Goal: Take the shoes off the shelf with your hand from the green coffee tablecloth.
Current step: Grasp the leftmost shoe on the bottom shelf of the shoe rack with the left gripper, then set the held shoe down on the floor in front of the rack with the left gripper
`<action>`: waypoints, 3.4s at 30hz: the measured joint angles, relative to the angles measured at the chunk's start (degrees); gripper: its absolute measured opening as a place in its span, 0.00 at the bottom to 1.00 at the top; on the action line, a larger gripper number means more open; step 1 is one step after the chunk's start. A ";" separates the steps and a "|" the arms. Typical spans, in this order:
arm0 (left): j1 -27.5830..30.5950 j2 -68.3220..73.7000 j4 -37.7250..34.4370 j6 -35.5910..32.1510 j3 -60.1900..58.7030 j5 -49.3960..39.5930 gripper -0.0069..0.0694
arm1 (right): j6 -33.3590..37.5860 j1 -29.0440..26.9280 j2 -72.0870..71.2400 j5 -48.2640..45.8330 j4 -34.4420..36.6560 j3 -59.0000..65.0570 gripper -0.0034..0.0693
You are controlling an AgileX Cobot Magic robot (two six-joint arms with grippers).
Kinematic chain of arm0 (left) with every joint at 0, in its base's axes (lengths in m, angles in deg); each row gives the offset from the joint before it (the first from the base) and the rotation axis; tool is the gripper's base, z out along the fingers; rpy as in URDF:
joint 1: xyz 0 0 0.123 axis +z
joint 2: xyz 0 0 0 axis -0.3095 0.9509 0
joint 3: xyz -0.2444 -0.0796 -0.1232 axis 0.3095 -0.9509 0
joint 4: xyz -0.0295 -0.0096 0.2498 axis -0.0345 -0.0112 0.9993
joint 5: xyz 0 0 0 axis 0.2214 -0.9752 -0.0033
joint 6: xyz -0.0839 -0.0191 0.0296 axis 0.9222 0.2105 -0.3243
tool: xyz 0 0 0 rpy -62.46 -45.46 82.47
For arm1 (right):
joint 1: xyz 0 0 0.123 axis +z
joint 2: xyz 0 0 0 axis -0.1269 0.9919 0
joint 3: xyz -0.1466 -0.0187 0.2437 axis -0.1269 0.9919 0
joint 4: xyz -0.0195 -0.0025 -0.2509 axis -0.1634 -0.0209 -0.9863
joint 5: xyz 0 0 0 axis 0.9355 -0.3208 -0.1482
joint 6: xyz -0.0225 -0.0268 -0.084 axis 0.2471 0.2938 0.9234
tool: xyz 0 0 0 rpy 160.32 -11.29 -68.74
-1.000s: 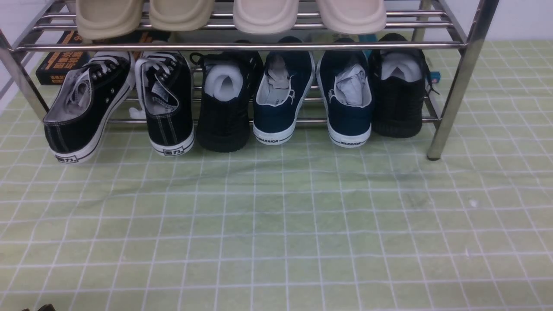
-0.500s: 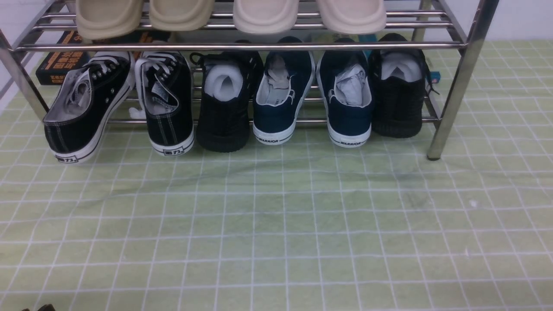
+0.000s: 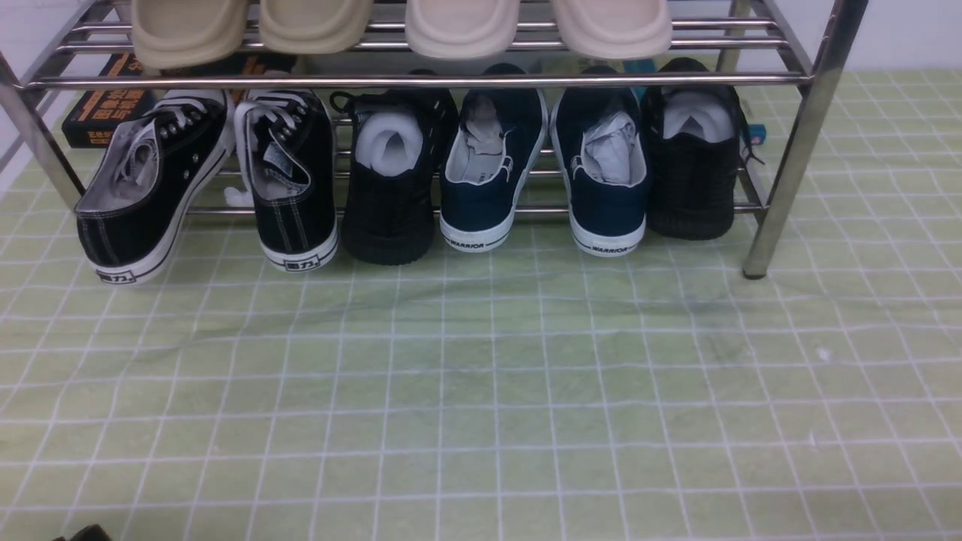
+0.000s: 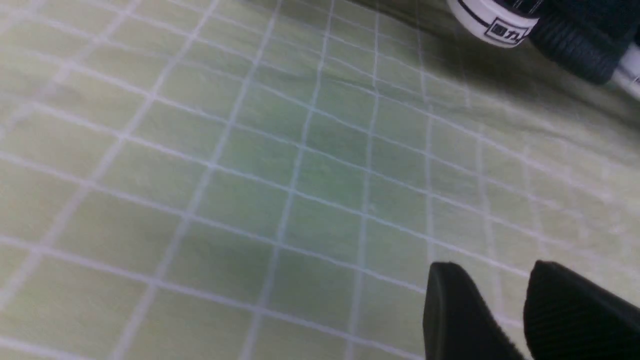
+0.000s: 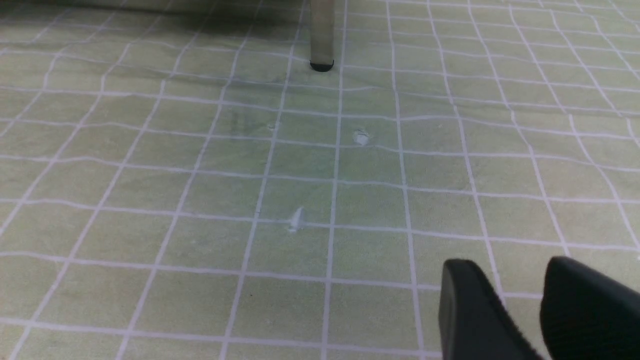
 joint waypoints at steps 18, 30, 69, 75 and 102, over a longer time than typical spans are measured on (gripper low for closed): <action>0.00 0.00 -15.23 17.39 0.32 3.06 0.32 | 0.00 0.00 0.00 0.00 0.00 0.00 0.37; 0.00 24.09 -0.50 9.05 35.52 -22.55 0.09 | 0.00 0.00 0.00 0.00 0.00 0.00 0.37; 2.40 93.98 9.19 -21.51 79.59 -18.59 0.50 | 0.00 0.00 0.00 0.00 0.00 0.00 0.37; 1.89 97.58 15.59 -20.21 79.76 -13.26 0.61 | 0.00 0.00 0.00 0.00 0.00 0.00 0.37; 1.63 101.67 22.26 -9.75 79.69 -16.43 0.10 | 0.00 0.00 0.00 0.00 0.05 0.00 0.37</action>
